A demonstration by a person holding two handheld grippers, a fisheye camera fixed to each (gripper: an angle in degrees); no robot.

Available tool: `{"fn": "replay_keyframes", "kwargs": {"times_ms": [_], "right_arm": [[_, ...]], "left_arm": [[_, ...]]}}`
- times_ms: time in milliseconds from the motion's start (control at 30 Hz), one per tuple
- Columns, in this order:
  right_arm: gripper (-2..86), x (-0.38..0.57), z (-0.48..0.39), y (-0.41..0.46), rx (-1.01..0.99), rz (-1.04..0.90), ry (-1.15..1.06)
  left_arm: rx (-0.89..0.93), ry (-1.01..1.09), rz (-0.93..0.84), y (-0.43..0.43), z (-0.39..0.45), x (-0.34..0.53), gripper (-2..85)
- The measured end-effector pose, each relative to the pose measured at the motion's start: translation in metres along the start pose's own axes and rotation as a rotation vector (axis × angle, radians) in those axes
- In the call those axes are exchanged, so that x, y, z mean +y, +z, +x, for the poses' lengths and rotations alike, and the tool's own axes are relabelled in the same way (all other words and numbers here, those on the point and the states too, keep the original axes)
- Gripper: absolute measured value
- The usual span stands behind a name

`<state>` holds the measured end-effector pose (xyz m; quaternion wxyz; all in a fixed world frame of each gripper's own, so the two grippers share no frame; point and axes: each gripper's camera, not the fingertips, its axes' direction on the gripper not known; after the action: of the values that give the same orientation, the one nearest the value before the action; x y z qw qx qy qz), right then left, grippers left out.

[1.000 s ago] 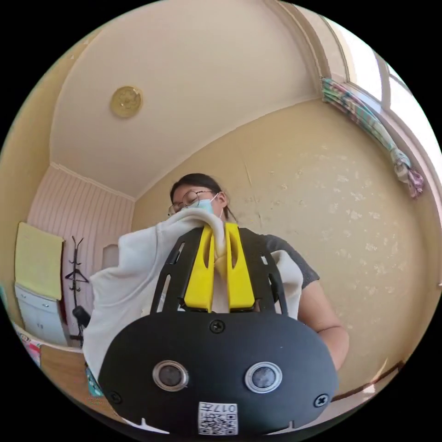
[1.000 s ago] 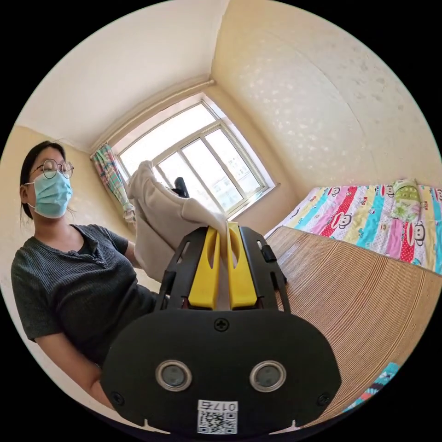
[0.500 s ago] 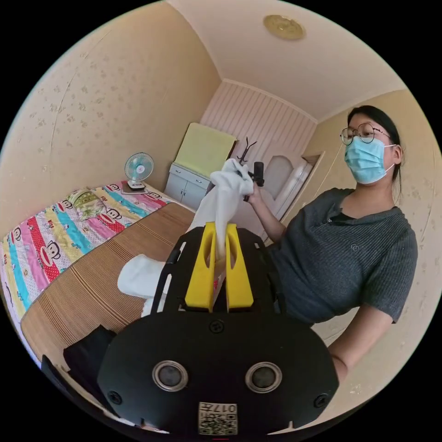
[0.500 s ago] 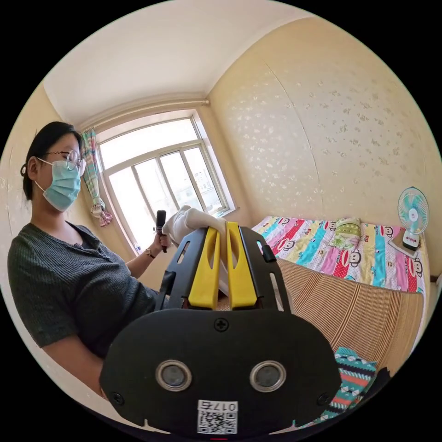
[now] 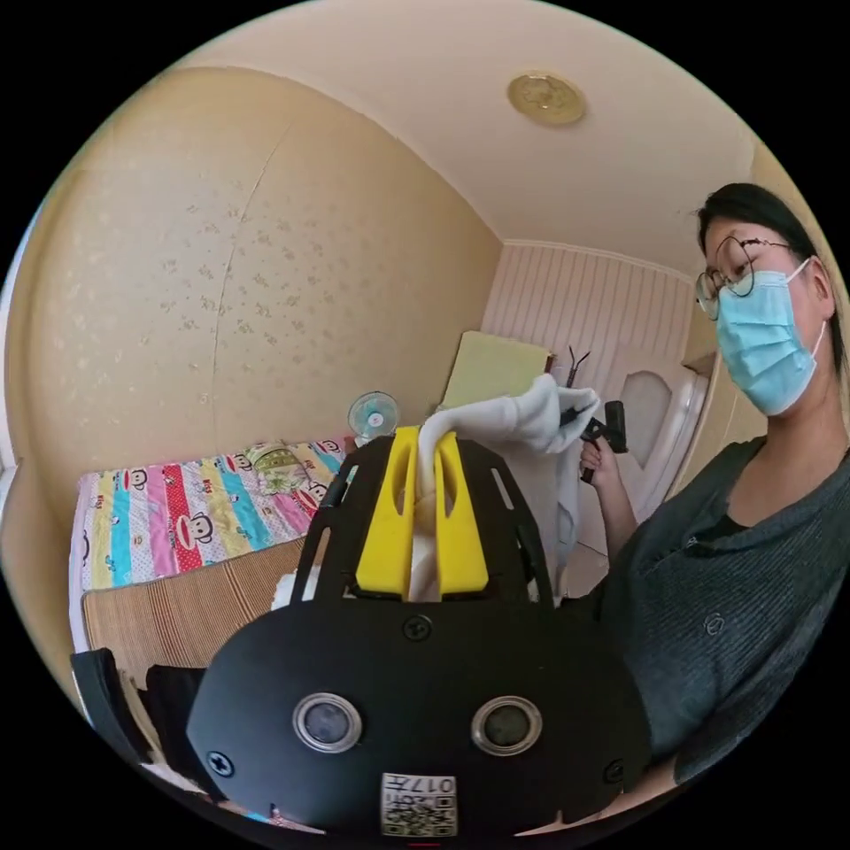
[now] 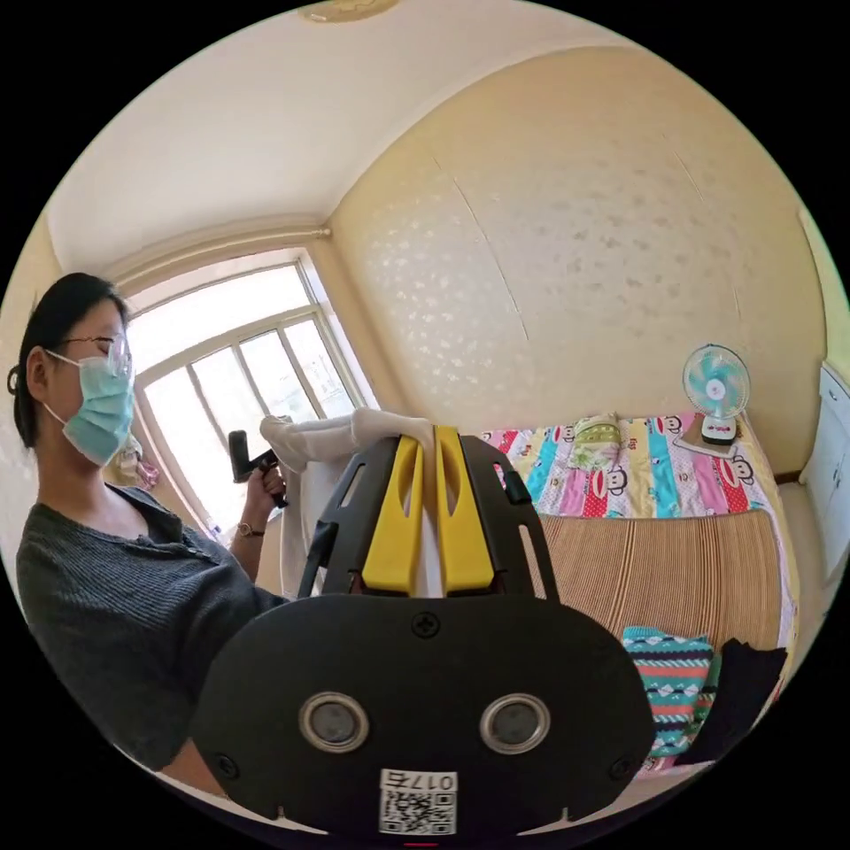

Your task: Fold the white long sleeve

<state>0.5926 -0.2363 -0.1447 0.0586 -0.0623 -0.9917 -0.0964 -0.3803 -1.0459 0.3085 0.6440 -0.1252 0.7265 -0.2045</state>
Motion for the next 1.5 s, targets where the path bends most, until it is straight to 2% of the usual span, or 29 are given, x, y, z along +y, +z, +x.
{"fn": "replay_keyframes", "kwargs": {"times_ms": [67, 133, 200, 233, 300, 367, 433, 500, 533, 667, 733, 833, 967, 1033, 1133, 1167, 1200, 1300, 1467, 1500], "right_arm": [[4.2, -0.024, 0.066, 0.065, 0.104, -0.154, 0.099], [4.7, -0.042, 0.138, 0.127, 0.09, -0.284, 0.275], [5.4, -0.053, 0.209, 0.191, 0.136, -0.386, 0.398], [5.7, -0.052, 0.25, 0.23, 0.219, -0.454, 0.476], [5.6, -0.04, 0.296, 0.277, 0.306, -0.58, 0.598], [4.9, -0.013, 0.325, 0.316, 0.323, -0.665, 0.658], [3.6, 0.017, 0.336, 0.339, 0.331, -0.736, 0.664], [2.4, 0.057, 0.344, 0.365, 0.319, -0.855, 0.647], [1.8, 0.09, 0.349, 0.385, 0.303, -0.972, 0.648], [0.8, 0.186, 0.352, 0.449, 0.216, -1.385, 0.65], [0.6, 0.197, 0.349, 0.472, 0.221, -1.48, 0.573], [0.5, 0.191, 0.354, 0.511, 0.248, -1.53, 0.451], [0.4, 0.182, 0.367, 0.557, 0.266, -1.495, 0.319], [0.4, 0.193, 0.376, 0.572, 0.32, -1.535, 0.285], [0.5, 0.231, 0.388, 0.579, 0.375, -1.69, 0.246], [0.5, 0.231, 0.386, 0.571, 0.379, -1.631, 0.215], [0.4, 0.229, 0.385, 0.565, 0.382, -1.6, 0.205], [0.4, 0.232, 0.388, 0.538, 0.406, -1.582, 0.237], [0.5, 0.253, 0.397, 0.491, 0.348, -1.714, 0.389], [0.5, 0.254, 0.399, 0.486, 0.335, -1.728, 0.419]], "left_arm": [[-0.059, -0.016, -0.057, 0.037, -0.03, -0.013, 2.8], [-0.082, -0.058, -0.145, 0.091, -0.084, -0.026, 3.9], [-0.108, -0.253, -0.311, 0.181, -0.19, -0.033, 6.2], [-0.116, -0.31, -0.355, 0.202, -0.216, -0.03, 6.7], [-0.268, -0.526, -0.539, 0.26, -0.309, -0.002, 6.5], [-0.385, -0.623, -0.635, 0.274, -0.348, 0.026, 6.5], [-0.382, -0.702, -0.654, 0.277, -0.369, 0.06, 6.5], [-0.283, -0.731, -0.7, 0.287, -0.377, 0.115, 6.5], [-0.262, -0.725, -0.731, 0.291, -0.377, 0.131, 6.5], [-0.221, -0.702, -1.061, 0.331, -0.37, 0.242, 5.6], [-0.216, -0.706, -1.185, 0.345, -0.373, 0.277, 5.4], [-0.223, -0.699, -1.22, 0.356, -0.391, 0.3, 5.2], [-0.306, -0.676, -1.259, 0.369, -0.431, 0.318, 4.9], [-0.343, -0.639, -1.305, 0.372, -0.442, 0.333, 4.5], [-0.322, -0.634, -1.478, 0.374, -0.445, 0.384, 2.2], [-0.352, -0.64, -1.454, 0.363, -0.443, 0.393, 1.1], [-0.376, -0.666, -1.373, 0.346, -0.441, 0.392, 0.3], [-0.361, -0.849, -1.309, 0.308, -0.442, 0.407, -0.3], [-0.263, -0.987, -1.431, 0.264, -0.433, 0.439, 0.2], [-0.26, -1.051, -1.401, 0.246, -0.438, 0.443, 0.5]]}}
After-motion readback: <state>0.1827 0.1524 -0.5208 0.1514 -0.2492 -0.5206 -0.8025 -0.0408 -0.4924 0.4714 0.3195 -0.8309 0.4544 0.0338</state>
